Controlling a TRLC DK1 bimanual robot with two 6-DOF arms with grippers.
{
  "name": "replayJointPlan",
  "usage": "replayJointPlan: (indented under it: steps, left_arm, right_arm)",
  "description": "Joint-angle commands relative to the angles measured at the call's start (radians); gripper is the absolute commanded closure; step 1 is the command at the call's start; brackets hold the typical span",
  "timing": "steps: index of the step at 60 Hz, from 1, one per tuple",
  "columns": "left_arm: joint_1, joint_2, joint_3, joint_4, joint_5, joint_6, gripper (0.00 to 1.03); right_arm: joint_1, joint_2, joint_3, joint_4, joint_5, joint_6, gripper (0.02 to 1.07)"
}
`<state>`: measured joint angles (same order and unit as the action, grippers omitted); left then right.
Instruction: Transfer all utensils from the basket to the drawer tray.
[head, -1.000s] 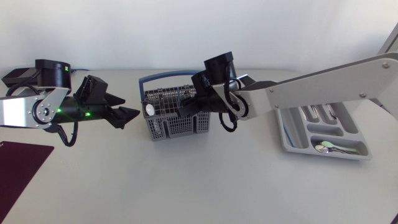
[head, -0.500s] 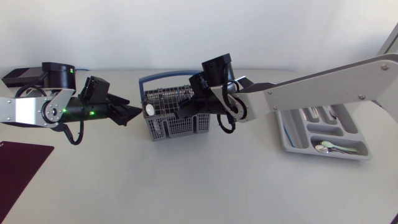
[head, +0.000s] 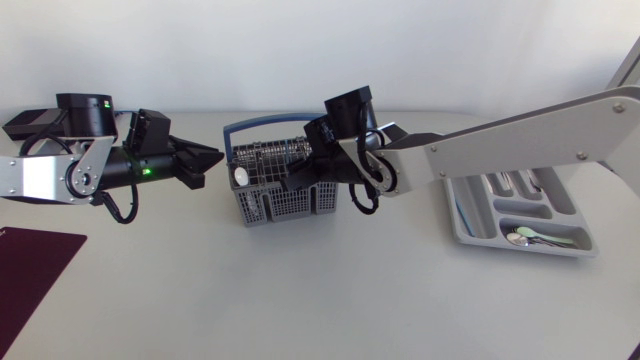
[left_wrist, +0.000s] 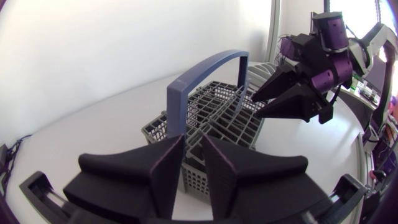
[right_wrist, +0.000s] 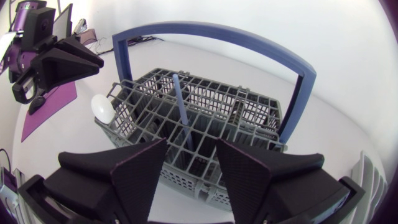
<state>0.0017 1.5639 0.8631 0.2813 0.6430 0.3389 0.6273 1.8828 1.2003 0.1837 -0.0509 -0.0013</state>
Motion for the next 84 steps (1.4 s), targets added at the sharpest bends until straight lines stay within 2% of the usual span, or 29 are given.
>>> replayJointPlan:
  steps: [1,26,35,42,45,50,53,57,61,66,84]
  left_arm:
    - [-0.006,0.038,0.011,0.018,0.012,-0.023,1.0]
    - [-0.035,0.179,0.037,0.015,0.012,0.0,1.0]
    - [-0.023,0.13,0.014,0.015,0.014,0.003,0.99]
    - [-0.008,0.035,-0.004,0.01,0.018,-0.012,0.9]
    - [0.0,-0.007,-0.01,0.012,0.02,-0.026,0.77]
    - [0.009,-0.044,-0.016,0.013,0.021,-0.049,0.45]
    - [0.014,-0.051,-0.019,0.01,0.021,-0.057,0.35]
    - [0.014,-0.051,-0.03,0.01,0.027,-0.057,0.3]
    - [0.014,-0.045,-0.041,0.01,0.029,-0.052,0.27]
    - [0.014,-0.038,-0.061,0.015,0.041,-0.04,0.2]
    - [0.04,-0.028,-0.084,0.032,0.072,-0.021,0.18]
  right_arm:
    - [0.002,-0.008,-0.011,0.007,0.006,-0.012,0.47]
    - [-0.005,0.001,-0.011,0.008,0.006,-0.016,0.47]
    - [-0.005,-0.002,-0.01,0.008,0.005,-0.016,0.47]
    - [0.0,-0.004,-0.007,0.01,0.005,-0.016,0.47]
    - [0.0,-0.007,-0.007,0.011,0.005,-0.016,0.47]
    - [0.0,-0.013,-0.016,0.02,0.0,-0.016,0.45]
    - [0.0,-0.016,-0.024,0.031,-0.001,-0.016,0.42]
    - [0.0,-0.017,-0.027,0.04,-0.001,-0.016,0.38]
    - [0.0,-0.016,-0.025,0.051,-0.001,-0.019,0.38]
    - [0.002,-0.004,-0.019,0.066,0.0,-0.026,0.39]
    - [0.005,0.091,0.051,0.102,0.006,-0.051,0.39]
